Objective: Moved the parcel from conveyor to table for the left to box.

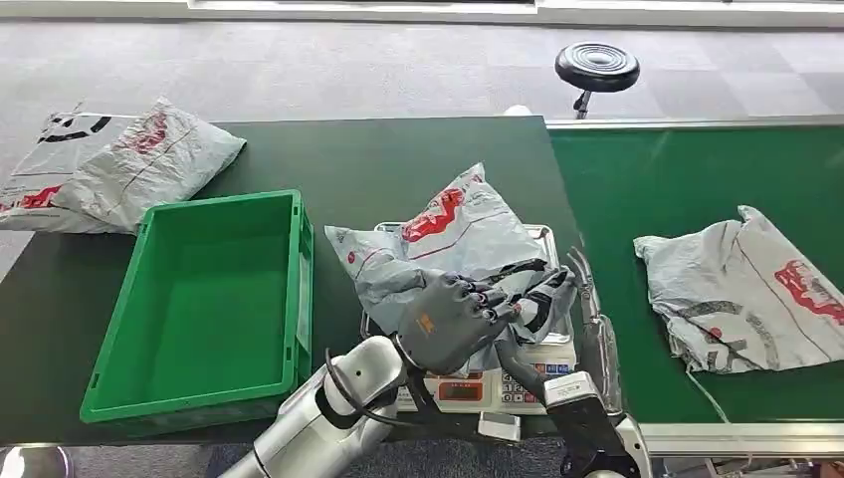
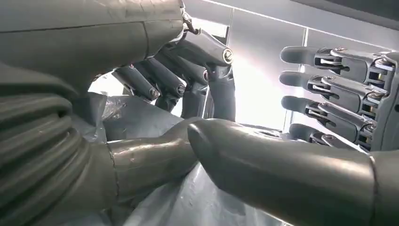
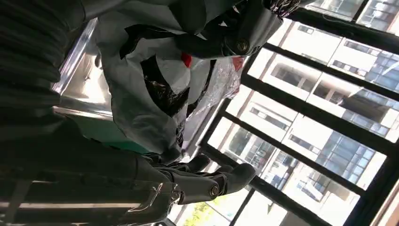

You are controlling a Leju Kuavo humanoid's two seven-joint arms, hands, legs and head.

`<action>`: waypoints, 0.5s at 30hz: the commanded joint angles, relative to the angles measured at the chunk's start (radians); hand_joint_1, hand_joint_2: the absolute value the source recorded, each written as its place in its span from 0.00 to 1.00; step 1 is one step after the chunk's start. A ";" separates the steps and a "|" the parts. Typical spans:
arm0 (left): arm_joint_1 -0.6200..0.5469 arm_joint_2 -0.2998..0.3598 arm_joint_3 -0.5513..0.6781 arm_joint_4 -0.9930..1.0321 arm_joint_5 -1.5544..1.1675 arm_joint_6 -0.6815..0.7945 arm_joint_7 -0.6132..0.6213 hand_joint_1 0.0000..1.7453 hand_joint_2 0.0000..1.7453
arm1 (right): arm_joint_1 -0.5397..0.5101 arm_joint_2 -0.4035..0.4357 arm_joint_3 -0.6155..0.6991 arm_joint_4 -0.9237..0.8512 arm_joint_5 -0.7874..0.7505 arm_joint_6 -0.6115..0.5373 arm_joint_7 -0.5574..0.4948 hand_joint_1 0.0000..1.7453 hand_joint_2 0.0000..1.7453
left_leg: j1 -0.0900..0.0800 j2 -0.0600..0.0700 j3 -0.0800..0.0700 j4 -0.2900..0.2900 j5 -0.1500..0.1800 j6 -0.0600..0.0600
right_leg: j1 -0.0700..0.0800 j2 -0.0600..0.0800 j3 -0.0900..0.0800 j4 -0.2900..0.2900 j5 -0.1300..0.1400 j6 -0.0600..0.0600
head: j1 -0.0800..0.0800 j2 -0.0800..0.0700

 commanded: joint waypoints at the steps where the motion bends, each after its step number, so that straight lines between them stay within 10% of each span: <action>1: -0.012 0.027 0.012 0.023 0.001 0.004 0.001 1.00 1.00 | -0.008 -0.001 -0.026 0.011 0.002 0.004 0.005 0.00 1.00 | 0.000 0.001 0.001 -0.001 0.000 0.001 | 0.001 0.000 0.001 -0.001 0.001 -0.002 | 0.000 0.000; 12: -0.012 0.027 0.012 0.023 0.001 0.004 0.001 1.00 1.00 | -0.008 -0.001 -0.026 0.011 0.002 0.004 0.005 0.00 1.00 | 0.000 0.001 0.002 -0.002 0.000 0.002 | 0.000 0.001 0.001 -0.001 0.001 -0.003 | 0.000 0.000; 13: 0.239 -0.134 0.264 -0.229 -0.250 0.255 -0.246 1.00 1.00 | 0.054 0.071 -0.176 -0.005 0.162 -0.247 0.138 0.00 1.00 | 0.000 0.002 0.003 -0.003 0.001 0.003 | 0.001 0.001 0.002 -0.003 0.001 -0.004 | 0.000 0.000; 15: 0.203 0.095 1.086 -0.681 -0.287 0.411 -0.129 1.00 1.00 | 0.152 0.028 -0.294 -0.068 0.034 -0.274 0.022 0.00 1.00 | 0.000 0.002 -0.002 0.001 -0.002 0.003 | 0.001 0.000 -0.002 0.000 -0.001 -0.003 | 0.000 0.000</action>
